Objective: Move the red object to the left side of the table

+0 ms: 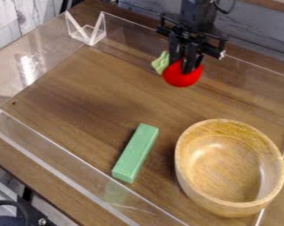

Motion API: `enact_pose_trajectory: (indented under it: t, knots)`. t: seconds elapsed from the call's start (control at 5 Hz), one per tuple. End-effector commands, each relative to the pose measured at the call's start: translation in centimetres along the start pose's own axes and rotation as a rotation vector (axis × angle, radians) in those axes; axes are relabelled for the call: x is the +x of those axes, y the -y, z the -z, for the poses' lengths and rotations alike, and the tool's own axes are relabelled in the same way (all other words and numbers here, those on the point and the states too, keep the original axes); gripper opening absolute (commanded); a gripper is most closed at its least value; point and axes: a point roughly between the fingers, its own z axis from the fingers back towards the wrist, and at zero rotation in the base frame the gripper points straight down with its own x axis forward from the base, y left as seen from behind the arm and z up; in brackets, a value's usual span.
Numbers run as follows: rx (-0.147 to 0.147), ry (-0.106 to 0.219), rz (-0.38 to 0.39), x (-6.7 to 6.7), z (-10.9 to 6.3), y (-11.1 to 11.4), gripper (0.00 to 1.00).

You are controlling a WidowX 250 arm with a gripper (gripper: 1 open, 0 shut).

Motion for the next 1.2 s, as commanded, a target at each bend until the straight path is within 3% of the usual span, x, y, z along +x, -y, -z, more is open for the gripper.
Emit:
enact_pose_trajectory:
  t: [0.0,0.2,0.6,1.0]
  knots:
    - [-0.006,0.083,-0.043,1.4,-2.1,-1.1,0.0]
    - [-0.019,0.093,-0.062,2.6,-1.7,-0.8,0.0]
    - [-0.043,0.118,-0.123,1.8,-2.6,0.6,0.0]
    - [-0.066,0.144,-0.051,1.8,-5.5,0.2,0.0]
